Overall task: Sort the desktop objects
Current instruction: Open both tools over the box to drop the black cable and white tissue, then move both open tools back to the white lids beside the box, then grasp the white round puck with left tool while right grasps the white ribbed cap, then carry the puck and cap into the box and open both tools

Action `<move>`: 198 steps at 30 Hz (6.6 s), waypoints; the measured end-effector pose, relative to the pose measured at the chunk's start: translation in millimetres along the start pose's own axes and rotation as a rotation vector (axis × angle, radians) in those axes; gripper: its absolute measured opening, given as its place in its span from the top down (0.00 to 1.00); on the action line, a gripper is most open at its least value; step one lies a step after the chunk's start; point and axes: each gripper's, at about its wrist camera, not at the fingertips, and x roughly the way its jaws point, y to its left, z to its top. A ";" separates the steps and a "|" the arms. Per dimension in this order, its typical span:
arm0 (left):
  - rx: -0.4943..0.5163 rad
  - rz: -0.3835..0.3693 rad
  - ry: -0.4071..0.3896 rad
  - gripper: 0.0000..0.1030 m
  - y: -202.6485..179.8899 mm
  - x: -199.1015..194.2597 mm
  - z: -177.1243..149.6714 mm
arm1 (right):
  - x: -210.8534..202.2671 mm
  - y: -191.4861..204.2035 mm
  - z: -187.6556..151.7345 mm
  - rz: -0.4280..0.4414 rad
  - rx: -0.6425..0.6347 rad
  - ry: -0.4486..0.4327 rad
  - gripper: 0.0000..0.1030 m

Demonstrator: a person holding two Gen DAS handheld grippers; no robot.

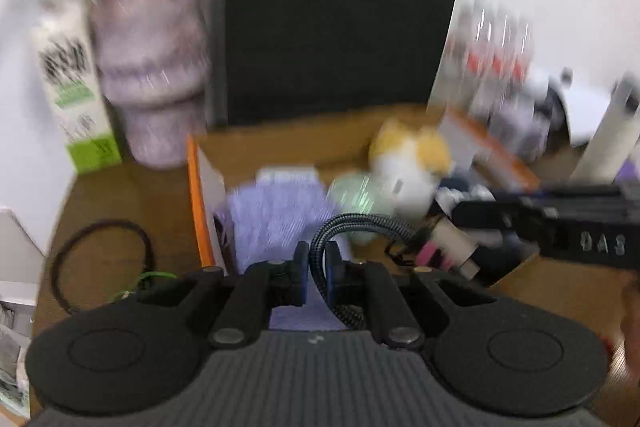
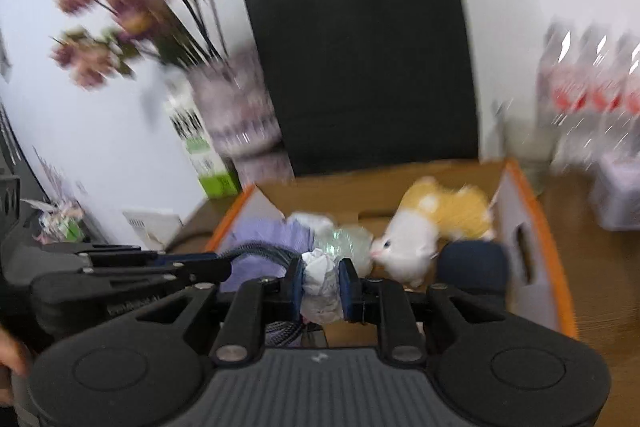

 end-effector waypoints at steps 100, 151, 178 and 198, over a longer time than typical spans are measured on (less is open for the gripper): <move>-0.066 -0.047 -0.244 0.43 -81.3 -93.1 -180.3 | -39.8 19.0 -165.4 -0.117 -0.137 0.001 0.62; 0.160 -0.149 -0.144 0.61 -106.7 -41.5 -102.4 | -143.4 -23.3 -190.4 -0.071 -0.035 -0.218 0.62; -0.114 0.068 0.088 0.61 -19.9 21.3 -2.0 | 5.1 -4.3 6.5 -0.034 -0.087 0.171 0.62; -0.123 0.055 0.038 0.21 -5.8 -24.8 22.4 | -17.9 -15.1 41.6 -0.112 -0.051 0.153 0.47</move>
